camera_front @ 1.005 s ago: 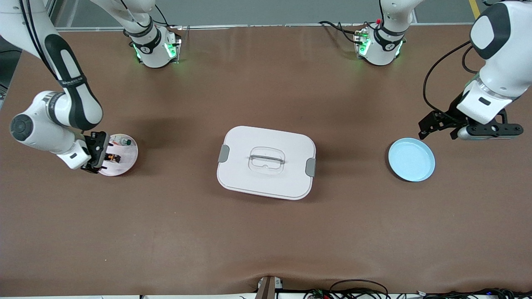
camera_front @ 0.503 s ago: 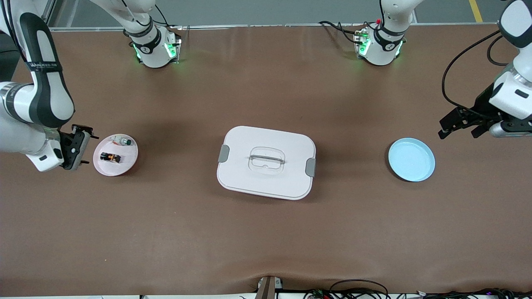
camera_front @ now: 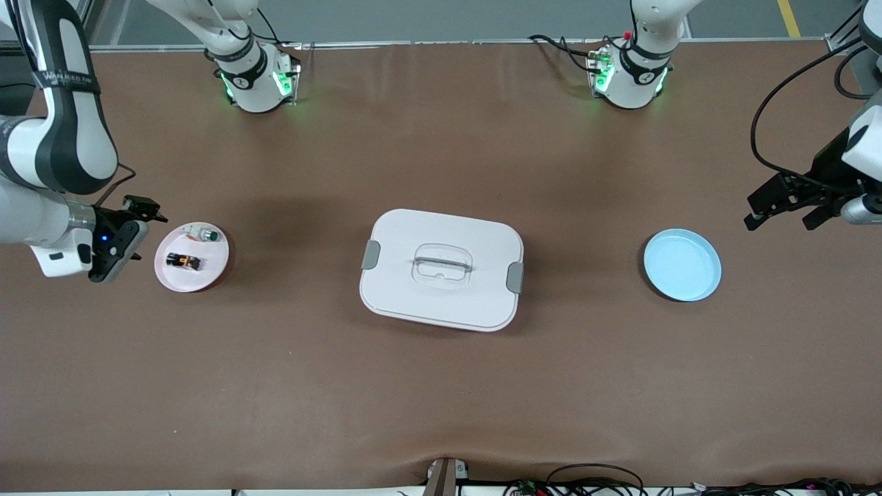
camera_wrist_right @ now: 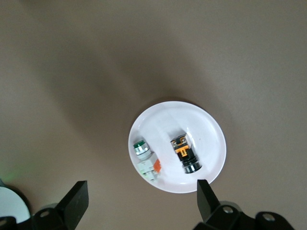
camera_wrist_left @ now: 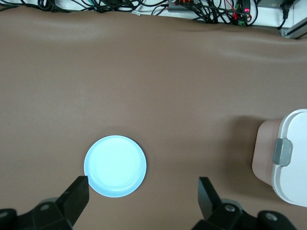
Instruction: Transfer orange switch to right arm and place
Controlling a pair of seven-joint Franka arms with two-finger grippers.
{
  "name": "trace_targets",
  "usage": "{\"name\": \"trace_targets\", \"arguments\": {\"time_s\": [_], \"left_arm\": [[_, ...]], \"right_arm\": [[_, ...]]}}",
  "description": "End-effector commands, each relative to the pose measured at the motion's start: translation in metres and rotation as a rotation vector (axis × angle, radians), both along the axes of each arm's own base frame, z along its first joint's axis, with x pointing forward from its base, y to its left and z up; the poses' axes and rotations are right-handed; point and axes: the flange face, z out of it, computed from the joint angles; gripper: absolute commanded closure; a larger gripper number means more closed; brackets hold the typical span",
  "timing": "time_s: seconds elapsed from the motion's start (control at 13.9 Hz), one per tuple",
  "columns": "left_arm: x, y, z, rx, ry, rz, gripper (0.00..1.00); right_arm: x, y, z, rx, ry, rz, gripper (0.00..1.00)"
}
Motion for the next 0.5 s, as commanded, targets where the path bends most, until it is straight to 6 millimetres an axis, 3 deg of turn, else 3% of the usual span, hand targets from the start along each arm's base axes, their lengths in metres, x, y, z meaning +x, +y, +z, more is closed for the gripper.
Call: {"name": "trace_targets", "arguments": {"time_s": [0.0, 0.43], "left_arm": [[0.0, -0.012, 0.01, 0.041, 0.002, -0.041, 0.0], [-0.003, -0.006, 0.013, 0.032, 0.025, -0.037, 0.0]], "right_arm": [[-0.012, 0.004, 0.028, -0.033, 0.006, -0.093, 0.0], [-0.018, -0.002, 0.086, -0.06, 0.054, -0.201, 0.0]]}}
